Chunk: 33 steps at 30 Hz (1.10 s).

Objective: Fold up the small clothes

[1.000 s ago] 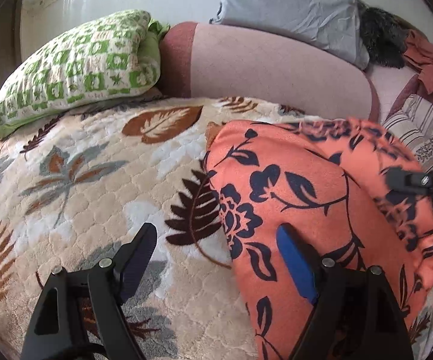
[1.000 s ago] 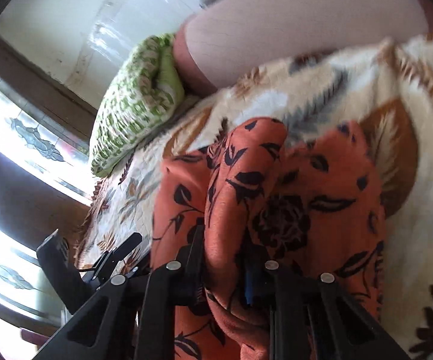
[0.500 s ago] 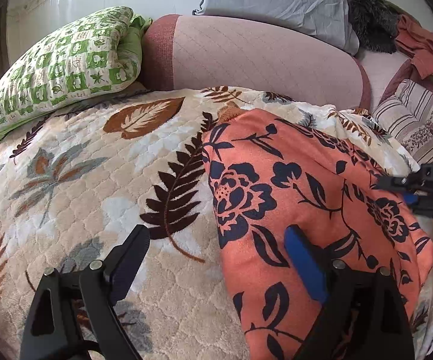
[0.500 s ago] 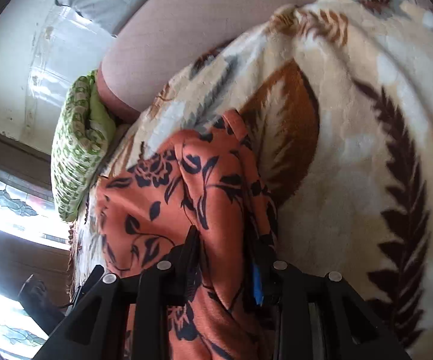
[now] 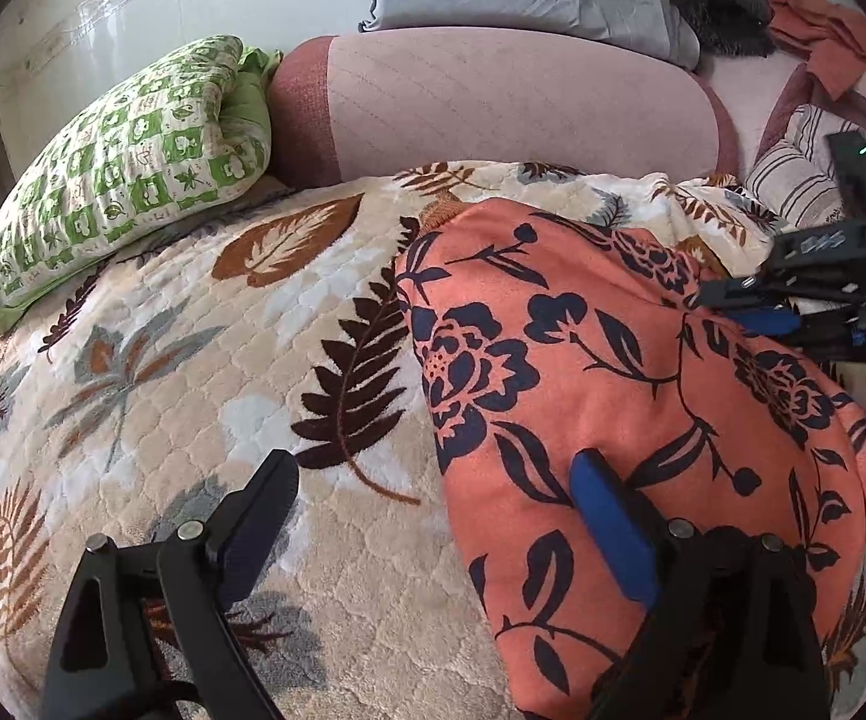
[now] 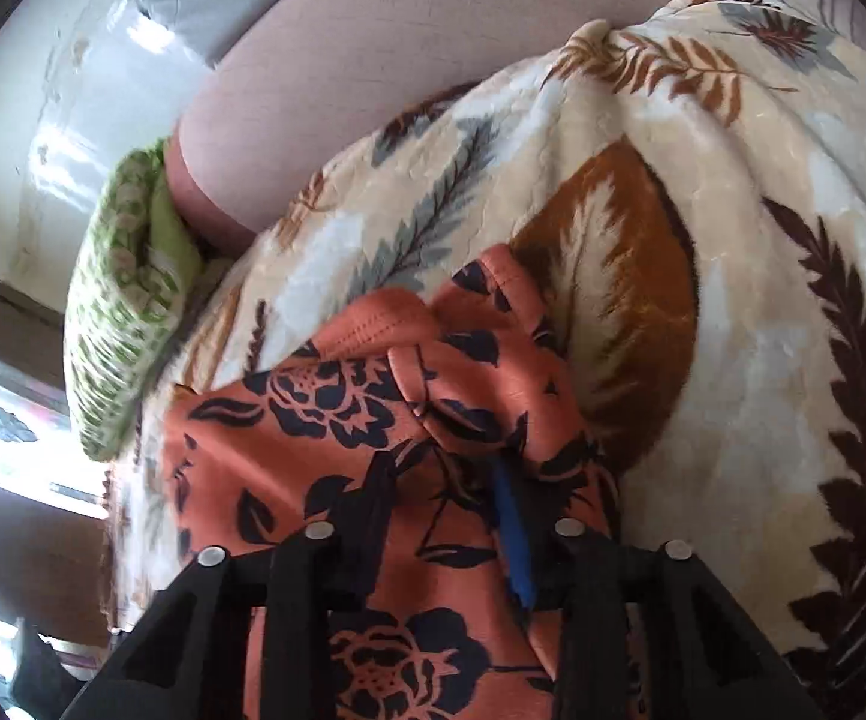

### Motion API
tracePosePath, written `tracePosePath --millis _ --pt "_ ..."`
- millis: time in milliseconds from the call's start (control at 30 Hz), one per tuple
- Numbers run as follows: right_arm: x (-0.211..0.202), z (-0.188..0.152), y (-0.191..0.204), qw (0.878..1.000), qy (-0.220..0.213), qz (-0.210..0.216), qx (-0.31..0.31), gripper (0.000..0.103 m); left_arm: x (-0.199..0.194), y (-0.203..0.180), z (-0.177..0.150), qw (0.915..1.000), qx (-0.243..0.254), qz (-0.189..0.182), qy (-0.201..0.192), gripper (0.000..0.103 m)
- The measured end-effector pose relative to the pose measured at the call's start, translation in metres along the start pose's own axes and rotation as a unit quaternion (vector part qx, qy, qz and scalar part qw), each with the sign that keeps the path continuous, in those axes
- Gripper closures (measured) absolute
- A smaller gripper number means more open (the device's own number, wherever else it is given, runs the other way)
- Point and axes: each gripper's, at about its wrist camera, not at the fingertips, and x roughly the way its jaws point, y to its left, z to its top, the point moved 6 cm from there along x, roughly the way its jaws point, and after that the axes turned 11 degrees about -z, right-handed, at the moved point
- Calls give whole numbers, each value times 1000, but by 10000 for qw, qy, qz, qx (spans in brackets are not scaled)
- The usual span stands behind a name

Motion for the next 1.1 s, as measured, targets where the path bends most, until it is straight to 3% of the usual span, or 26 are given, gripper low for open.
tracePosePath --millis 100,300,400,433,567,700,733,800,867,1100 --pt "-36 -8 6 9996 -235 128 -105 66 -1 0 -1 10000 -15 9 6 10" --pt "-75 -68 -1 9989 34 61 -462 66 -2 1 -2 10000 -91 -2 8 10" --pt "-47 -99 -21 9968 400 -363 -582 65 -1 0 -3 10000 -90 -34 8 10" --pt "-38 -103 -24 9966 327 -419 -624 65 0 0 -4 10000 -79 -34 23 10" --pt "-49 -96 -20 9962 317 -430 -687 66 -2 1 -3 10000 -56 20 -17 9" --pt "-68 -78 -17 9989 91 78 -446 65 -2 3 -2 9999 -152 -31 19 9" --pt "-73 -73 -19 9988 -59 89 -484 63 -1 3 -2 9999 -145 -33 24 9" --pt "-78 -63 -23 9981 -377 -42 -486 24 -1 3 -1 9999 -116 -26 27 9" --pt "-76 -51 -30 9980 -510 20 -384 20 -1 3 0 9999 -116 -29 30 8" --pt "-44 -36 -47 9995 13 305 -41 20 3 7 1 9997 -214 -126 47 6"
